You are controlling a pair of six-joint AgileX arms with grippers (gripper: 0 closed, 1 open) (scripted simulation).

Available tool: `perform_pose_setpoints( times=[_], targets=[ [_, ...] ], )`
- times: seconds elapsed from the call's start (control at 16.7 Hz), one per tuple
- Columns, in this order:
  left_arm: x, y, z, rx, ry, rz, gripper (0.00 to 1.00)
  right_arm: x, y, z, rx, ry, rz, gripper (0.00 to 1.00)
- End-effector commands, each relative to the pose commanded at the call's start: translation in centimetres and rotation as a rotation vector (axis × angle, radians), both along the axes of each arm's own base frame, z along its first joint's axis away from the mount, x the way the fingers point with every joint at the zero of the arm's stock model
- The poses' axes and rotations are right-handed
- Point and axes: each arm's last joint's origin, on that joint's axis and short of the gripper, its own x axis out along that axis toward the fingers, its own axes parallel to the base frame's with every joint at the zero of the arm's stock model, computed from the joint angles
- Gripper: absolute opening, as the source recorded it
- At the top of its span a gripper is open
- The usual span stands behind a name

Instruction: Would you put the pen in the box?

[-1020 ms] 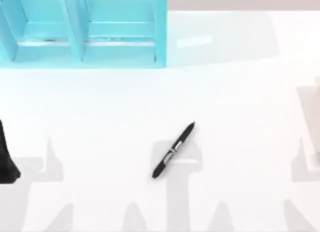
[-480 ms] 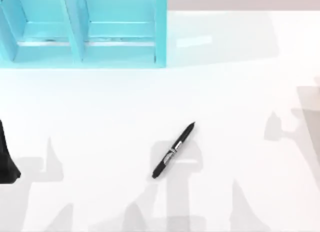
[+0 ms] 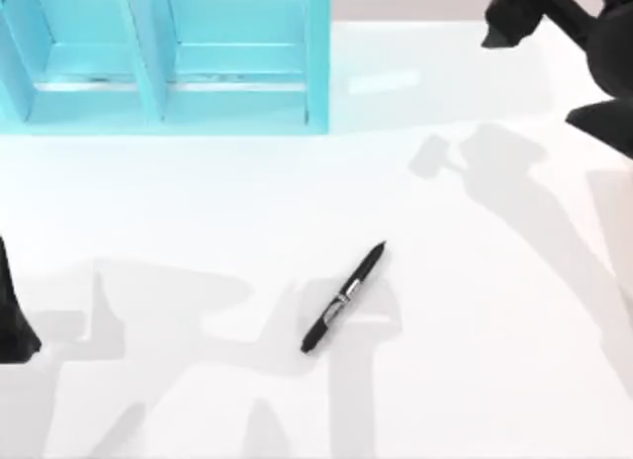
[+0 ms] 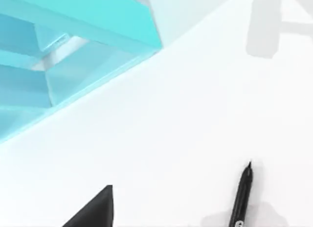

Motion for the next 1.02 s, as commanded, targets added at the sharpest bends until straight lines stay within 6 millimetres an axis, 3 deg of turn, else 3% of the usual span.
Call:
perform_pose_setpoints(
  times=[0.24,0.48,0.66,1.02],
  targets=[
    [0.0,0.0,0.0,0.000,0.000,0.000,1.00,4.2,7.6,-4.1,-0.031,0.284,-0.027,1.00],
    [0.0,0.0,0.0,0.000,0.000,0.000,1.00,5.0,13.5,-10.3,-0.160,0.514,-0.062,1.00],
    [0.0,0.0,0.0,0.000,0.000,0.000,1.00,4.6,15.6,-13.0,-0.237,0.599,-0.079,1.00],
    [0.0,0.0,0.0,0.000,0.000,0.000,1.00,4.6,15.6,-13.4,-0.246,0.610,-0.084,1.00]
  ],
)
